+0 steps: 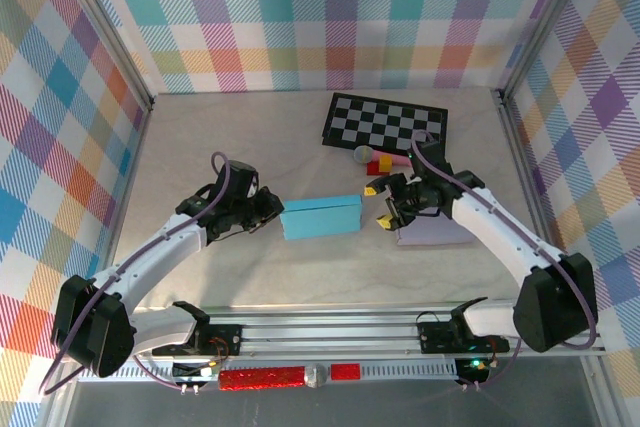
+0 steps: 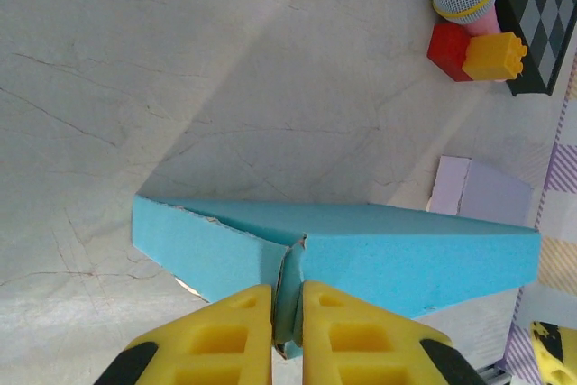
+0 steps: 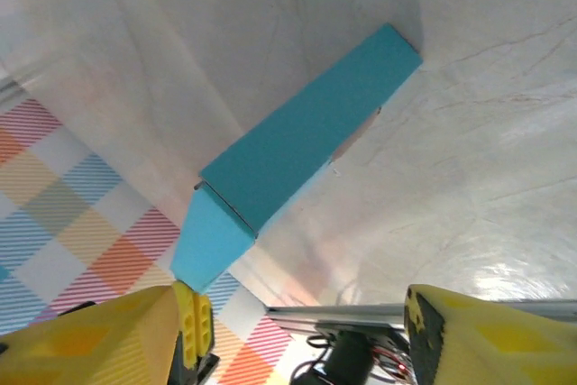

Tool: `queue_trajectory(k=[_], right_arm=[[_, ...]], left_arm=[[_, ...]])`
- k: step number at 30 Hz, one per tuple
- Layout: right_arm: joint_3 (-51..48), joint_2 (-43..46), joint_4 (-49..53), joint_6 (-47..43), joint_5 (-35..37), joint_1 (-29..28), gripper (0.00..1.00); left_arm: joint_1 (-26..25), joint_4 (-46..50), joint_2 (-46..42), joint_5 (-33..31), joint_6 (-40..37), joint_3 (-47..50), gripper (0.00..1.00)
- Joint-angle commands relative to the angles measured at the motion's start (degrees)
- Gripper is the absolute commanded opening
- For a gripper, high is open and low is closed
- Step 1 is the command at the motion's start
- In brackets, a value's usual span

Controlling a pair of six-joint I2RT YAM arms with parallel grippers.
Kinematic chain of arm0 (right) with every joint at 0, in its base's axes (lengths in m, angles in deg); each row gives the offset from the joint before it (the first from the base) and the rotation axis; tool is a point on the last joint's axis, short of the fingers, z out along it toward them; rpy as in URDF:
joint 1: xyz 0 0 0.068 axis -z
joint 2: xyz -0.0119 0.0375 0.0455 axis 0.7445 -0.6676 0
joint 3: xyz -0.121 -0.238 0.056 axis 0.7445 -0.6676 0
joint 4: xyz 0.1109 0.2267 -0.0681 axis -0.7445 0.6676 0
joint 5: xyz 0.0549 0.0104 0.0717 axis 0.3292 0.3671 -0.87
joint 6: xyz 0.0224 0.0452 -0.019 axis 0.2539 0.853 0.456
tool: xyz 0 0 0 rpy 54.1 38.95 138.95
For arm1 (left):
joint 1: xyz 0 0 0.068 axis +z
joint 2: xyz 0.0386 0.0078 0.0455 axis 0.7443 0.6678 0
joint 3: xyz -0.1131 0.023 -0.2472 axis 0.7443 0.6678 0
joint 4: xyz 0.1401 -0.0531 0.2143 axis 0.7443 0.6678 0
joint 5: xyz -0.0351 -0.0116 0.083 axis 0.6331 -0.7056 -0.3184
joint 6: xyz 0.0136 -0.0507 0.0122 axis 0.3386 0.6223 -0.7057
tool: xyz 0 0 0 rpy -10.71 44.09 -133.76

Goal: Fold the paper box

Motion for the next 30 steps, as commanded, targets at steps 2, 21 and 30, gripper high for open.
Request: queue_trajectory(k=[2,21,30], right_arm=[[-3.3,-2.6,-11.8,13.9,0.0,-0.9,0.72],[-3.1,-7.9,5.0,-3.8,-10.1,0.6,0.75],[-1.3,-8.5,7.0,-9.2,-9.4,0.6,0.72]], left_arm=[[-2.9,6.4,-0.1,-4.1,-1.1,2.9,0.12],[-12.5,6.0,-4.5,-8.6,0.8,11.0,0.16],[-14.4,8.4,-4.3,-7.5,1.0,11.4,0.17]])
